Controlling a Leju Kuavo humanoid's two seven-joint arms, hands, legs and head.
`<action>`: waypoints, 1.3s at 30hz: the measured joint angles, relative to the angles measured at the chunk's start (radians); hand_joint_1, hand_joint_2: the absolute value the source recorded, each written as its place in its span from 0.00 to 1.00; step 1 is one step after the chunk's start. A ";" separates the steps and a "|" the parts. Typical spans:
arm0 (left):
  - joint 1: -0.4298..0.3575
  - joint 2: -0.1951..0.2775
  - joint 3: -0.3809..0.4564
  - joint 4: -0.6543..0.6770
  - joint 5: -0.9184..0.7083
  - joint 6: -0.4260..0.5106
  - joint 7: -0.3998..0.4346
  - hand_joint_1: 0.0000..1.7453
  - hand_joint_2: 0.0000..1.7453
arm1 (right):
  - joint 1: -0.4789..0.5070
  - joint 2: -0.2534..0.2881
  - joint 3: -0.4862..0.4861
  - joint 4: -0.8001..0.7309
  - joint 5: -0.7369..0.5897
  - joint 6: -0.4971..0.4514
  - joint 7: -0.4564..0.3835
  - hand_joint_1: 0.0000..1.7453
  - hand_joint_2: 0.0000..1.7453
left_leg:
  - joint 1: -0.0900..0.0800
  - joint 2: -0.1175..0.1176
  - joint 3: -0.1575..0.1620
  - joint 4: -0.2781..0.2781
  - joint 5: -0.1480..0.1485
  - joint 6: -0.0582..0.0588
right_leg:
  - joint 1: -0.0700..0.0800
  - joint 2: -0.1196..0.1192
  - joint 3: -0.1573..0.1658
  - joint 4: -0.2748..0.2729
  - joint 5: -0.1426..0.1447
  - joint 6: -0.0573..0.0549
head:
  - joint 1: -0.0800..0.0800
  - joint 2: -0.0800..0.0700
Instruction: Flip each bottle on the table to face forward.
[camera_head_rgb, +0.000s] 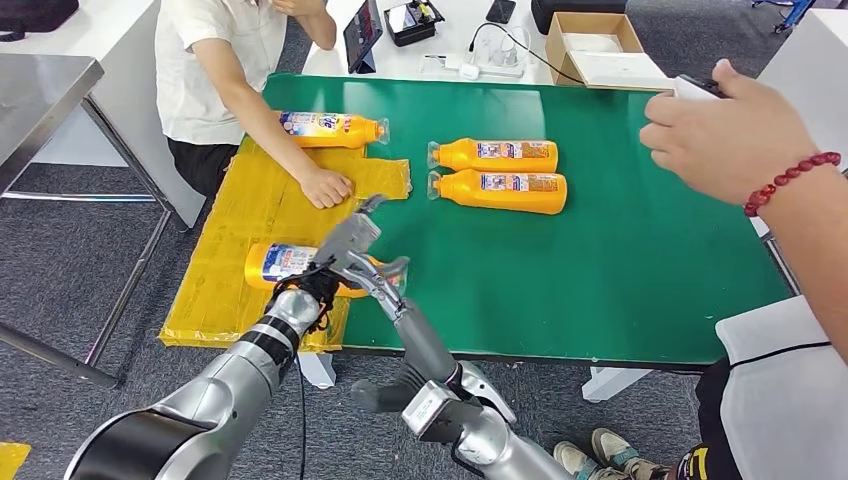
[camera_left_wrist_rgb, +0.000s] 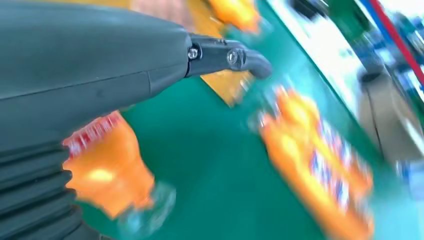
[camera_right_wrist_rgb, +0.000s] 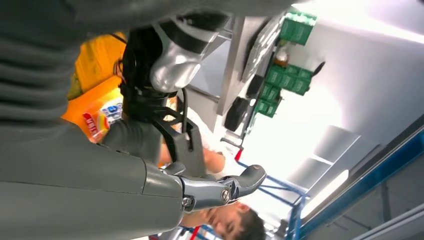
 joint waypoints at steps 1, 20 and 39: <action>0.003 -0.001 0.017 -0.006 0.040 0.030 0.013 0.00 1.00 | 0.000 -0.002 0.007 -0.007 0.003 0.003 0.000 0.00 1.00 | 0.000 0.000 0.000 0.000 0.000 0.000 | 0.000 0.000 0.000 0.000 0.000 0.000 | 0.000 0.000; 0.004 -0.025 0.073 0.001 0.229 0.393 -0.078 0.00 1.00 | -0.051 -0.006 0.149 -0.028 0.026 0.017 0.000 0.00 1.00 | 0.000 -0.001 0.000 0.000 0.000 0.000 | 0.000 0.000 0.000 0.001 0.000 0.000 | 0.000 0.000; 0.677 0.086 -0.239 -1.018 0.868 0.167 -0.123 0.00 1.00 | 0.309 -0.213 -0.288 -0.044 0.524 -0.525 0.162 0.00 1.00 | -0.001 -0.001 -0.003 0.000 -0.003 -0.001 | -0.001 0.000 -0.003 -0.001 -0.002 -0.001 | 0.000 0.000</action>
